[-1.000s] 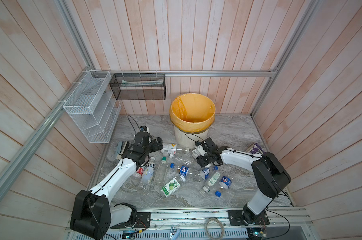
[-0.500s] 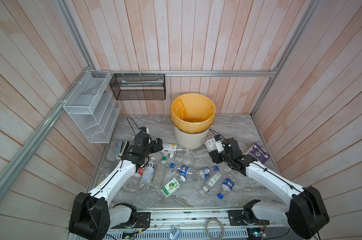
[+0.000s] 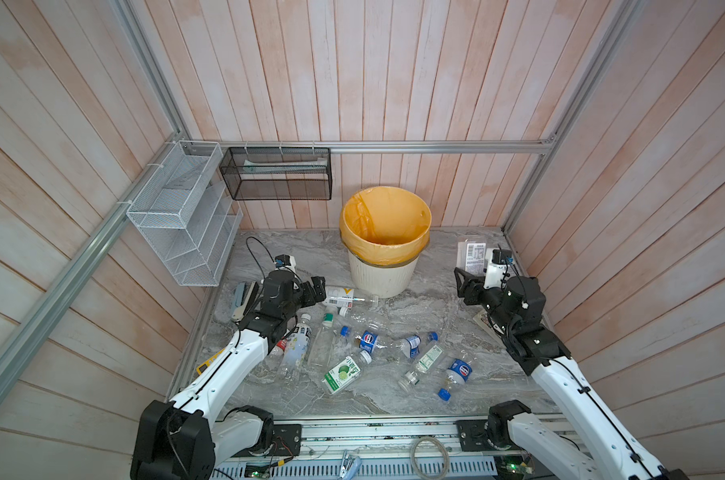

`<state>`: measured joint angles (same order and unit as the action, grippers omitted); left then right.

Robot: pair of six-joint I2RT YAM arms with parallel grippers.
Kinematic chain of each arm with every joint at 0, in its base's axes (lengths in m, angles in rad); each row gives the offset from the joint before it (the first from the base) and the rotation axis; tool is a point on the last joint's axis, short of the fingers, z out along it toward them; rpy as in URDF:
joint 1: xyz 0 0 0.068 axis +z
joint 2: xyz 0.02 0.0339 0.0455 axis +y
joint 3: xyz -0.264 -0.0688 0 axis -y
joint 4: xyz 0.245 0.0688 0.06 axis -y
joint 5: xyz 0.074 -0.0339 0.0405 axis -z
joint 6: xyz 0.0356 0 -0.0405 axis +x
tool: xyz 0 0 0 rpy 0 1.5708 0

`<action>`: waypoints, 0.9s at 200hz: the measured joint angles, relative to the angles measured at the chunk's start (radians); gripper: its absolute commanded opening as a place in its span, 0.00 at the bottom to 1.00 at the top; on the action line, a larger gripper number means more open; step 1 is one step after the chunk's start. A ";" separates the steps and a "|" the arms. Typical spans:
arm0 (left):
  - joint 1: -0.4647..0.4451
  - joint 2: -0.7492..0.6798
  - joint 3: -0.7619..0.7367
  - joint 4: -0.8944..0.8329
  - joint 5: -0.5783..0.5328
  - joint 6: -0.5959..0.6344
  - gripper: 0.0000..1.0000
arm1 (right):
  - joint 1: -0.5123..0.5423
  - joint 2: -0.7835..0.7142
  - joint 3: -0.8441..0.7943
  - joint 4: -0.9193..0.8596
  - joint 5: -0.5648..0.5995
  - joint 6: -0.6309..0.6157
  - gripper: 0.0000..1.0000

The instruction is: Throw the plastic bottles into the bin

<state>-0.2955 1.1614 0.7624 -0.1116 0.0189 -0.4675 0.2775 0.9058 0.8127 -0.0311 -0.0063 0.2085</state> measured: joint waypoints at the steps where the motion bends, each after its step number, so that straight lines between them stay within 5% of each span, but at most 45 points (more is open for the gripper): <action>1: 0.000 0.000 0.000 0.000 0.001 0.000 1.00 | 0.000 0.003 0.005 0.001 -0.002 0.002 0.47; 31: 0.000 0.000 0.000 -0.002 0.003 0.003 1.00 | 0.014 0.240 0.314 0.035 -0.143 0.025 0.53; 53: -0.010 0.000 0.000 -0.012 0.001 0.008 1.00 | 0.137 0.510 0.722 -0.060 -0.161 -0.020 0.77; 75: -0.033 0.000 0.000 -0.031 -0.008 0.016 1.00 | 0.227 0.642 0.913 -0.163 -0.148 -0.060 1.00; 137: -0.092 -0.027 0.012 -0.077 -0.076 0.048 1.00 | 0.165 0.581 0.853 -0.296 0.014 -0.066 1.00; 180: -0.256 -0.060 0.060 -0.083 -0.160 0.100 1.00 | 0.063 0.327 0.592 -0.242 0.088 -0.029 1.00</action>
<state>-0.5510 1.1019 0.8227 -0.1947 -0.1410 -0.3672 0.3405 1.2327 1.4052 -0.2729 0.0818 0.1791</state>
